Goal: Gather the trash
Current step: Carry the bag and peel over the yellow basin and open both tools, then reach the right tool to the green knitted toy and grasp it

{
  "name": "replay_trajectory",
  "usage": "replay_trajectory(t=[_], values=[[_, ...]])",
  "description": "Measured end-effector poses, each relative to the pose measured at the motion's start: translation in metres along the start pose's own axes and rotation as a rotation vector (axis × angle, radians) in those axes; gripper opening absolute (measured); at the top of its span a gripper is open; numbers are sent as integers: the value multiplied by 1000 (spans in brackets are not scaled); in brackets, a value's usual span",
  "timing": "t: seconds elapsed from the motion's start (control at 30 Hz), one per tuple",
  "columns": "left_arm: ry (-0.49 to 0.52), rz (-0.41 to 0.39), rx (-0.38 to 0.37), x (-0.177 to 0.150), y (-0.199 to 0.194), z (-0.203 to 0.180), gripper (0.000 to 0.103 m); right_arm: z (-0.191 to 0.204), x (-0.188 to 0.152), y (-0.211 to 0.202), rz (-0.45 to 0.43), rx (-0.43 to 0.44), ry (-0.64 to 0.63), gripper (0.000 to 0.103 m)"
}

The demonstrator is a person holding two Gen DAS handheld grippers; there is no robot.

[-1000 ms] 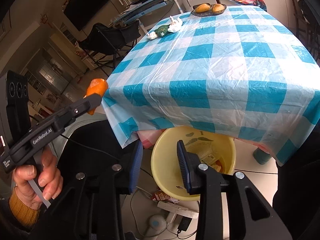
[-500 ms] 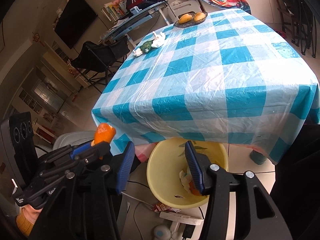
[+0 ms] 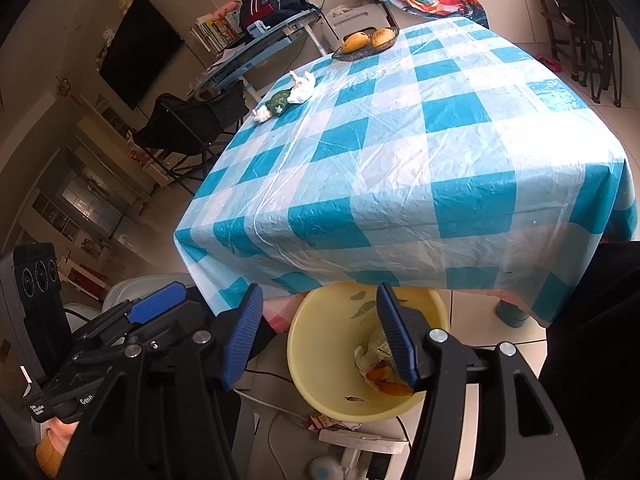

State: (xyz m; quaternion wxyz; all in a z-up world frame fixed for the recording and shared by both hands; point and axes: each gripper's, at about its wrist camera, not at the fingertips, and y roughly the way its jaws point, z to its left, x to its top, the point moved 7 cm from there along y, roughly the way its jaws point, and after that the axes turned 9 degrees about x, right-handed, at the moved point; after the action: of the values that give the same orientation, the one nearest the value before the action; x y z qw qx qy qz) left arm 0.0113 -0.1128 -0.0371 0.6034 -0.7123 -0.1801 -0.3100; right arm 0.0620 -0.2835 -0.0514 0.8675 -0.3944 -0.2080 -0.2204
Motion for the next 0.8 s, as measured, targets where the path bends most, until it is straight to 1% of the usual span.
replay_trajectory(t=[0.13, 0.3, 0.43, 0.53, 0.67, 0.8], values=[[-53, -43, 39, 8, -5, 14, 71, 1, 0, 1, 0, -6, -7, 58], [-134, -83, 92, 16, -9, 36, 78, 5, -1, 2, 1, -20, -38, 58], [-199, -126, 145, 28, -11, 58, 83, 18, 0, 5, 8, -27, -103, 58], [-257, -156, 185, 42, -10, 77, 84, 30, 4, 11, 18, -22, -164, 58], [-334, -188, 239, 60, -3, 103, 85, 48, 25, 26, 25, -3, -235, 58], [-388, -226, 268, 76, 3, 121, 86, 70, 67, 52, 22, 15, -296, 58]])
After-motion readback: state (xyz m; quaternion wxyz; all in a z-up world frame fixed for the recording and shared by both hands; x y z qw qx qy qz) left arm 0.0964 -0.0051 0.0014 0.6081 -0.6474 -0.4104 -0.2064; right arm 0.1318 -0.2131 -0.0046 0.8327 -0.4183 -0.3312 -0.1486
